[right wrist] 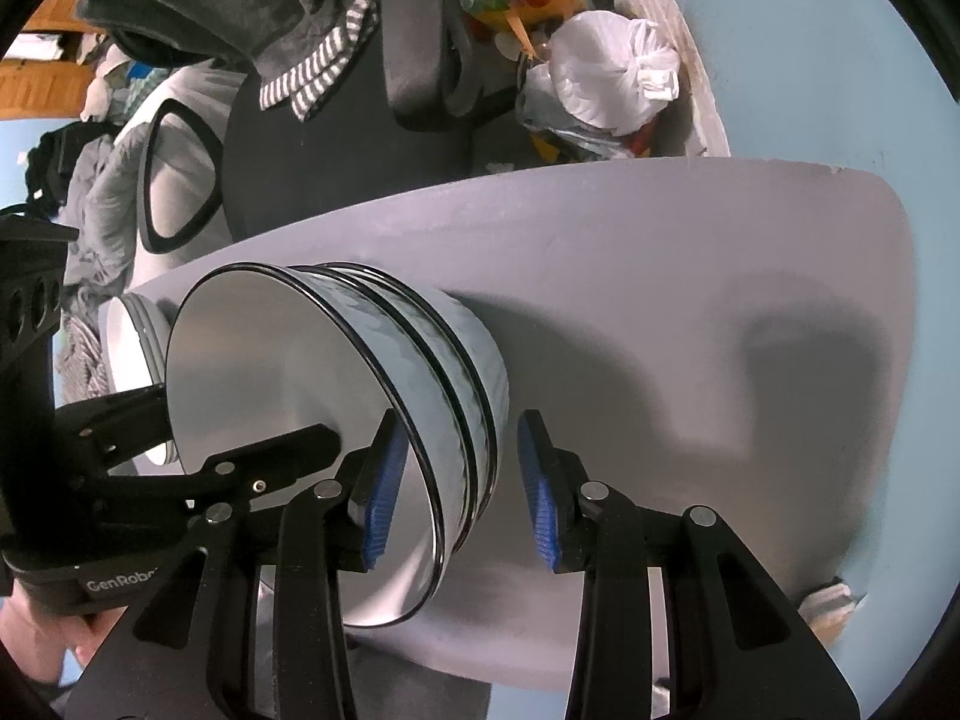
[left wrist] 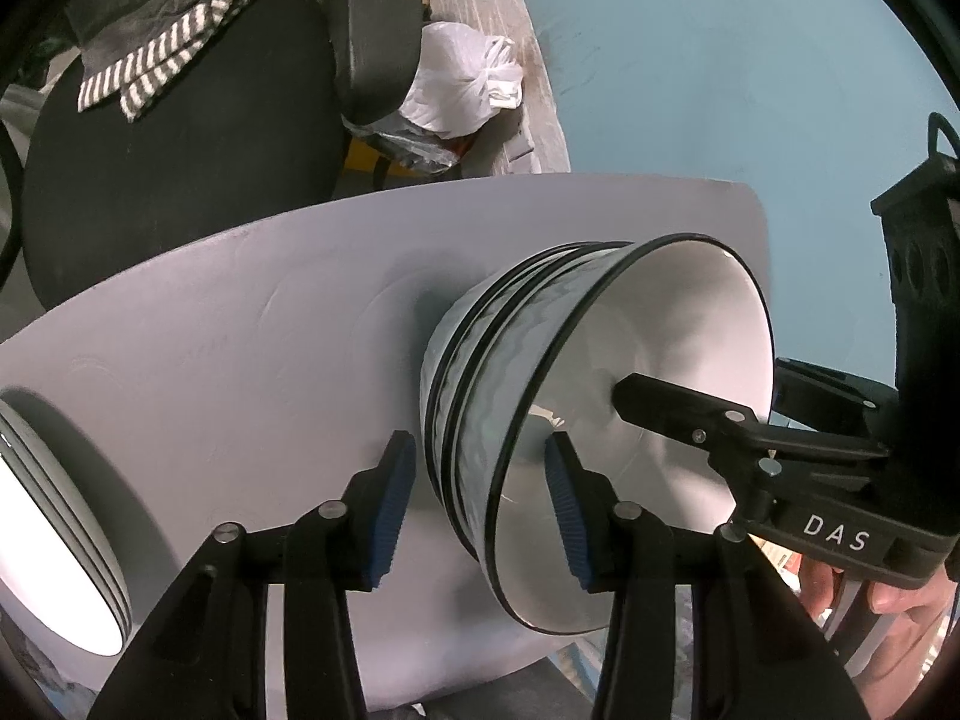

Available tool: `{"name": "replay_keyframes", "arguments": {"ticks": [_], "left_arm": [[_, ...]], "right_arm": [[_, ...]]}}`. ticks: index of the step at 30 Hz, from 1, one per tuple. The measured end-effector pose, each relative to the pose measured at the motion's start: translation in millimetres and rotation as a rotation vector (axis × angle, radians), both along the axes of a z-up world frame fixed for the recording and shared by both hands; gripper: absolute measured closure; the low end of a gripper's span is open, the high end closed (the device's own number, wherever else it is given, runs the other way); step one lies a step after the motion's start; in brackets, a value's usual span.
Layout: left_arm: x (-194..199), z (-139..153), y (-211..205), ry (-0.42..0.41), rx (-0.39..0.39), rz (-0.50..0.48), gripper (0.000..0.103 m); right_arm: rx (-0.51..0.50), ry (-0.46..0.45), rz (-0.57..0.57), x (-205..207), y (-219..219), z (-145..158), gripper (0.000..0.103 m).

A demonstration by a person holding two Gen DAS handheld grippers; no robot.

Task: Organize plates and bowls

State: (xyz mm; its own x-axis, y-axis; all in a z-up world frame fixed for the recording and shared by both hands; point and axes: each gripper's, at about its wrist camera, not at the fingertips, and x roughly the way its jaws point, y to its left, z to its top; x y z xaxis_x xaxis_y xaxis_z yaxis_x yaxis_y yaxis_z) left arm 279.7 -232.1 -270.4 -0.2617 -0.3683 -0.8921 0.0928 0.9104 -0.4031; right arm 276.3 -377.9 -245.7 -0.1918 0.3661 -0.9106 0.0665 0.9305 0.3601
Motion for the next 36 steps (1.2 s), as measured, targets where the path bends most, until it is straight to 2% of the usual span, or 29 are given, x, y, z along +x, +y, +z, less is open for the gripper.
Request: {"name": "replay_keyframes", "arguments": {"ticks": [4,8,13,14,23,27,36], "left_arm": [[-0.5,1.3,4.0,0.004,0.012,0.027,0.071],[-0.2,2.5,8.6,0.006,0.011,0.036,0.079],[0.5,1.0,15.4,0.028,0.006,0.091,0.080],[0.3,1.6,14.7,0.024,0.007,0.088,0.081],[-8.3,12.2,0.5,-0.041,0.076,0.020,0.082],[-11.1,13.1,5.3,-0.035,0.086,0.031,0.082],[-17.9,16.8,18.7,-0.043,0.107,0.027,0.082]], "right_arm": [[-0.001,-0.006,-0.017,-1.5,-0.6,0.6,0.068],[0.022,0.030,-0.076,-2.0,-5.3,-2.4,0.071],[-0.039,0.035,-0.052,0.0,2.2,3.0,0.078],[-0.054,0.029,-0.043,-0.7,4.0,4.8,0.081],[-0.100,-0.011,-0.012,-4.4,8.4,7.6,0.084],[-0.077,-0.003,-0.050,-4.3,4.1,5.7,0.088],[-0.089,-0.004,-0.030,-14.3,24.3,7.2,0.088]]}}
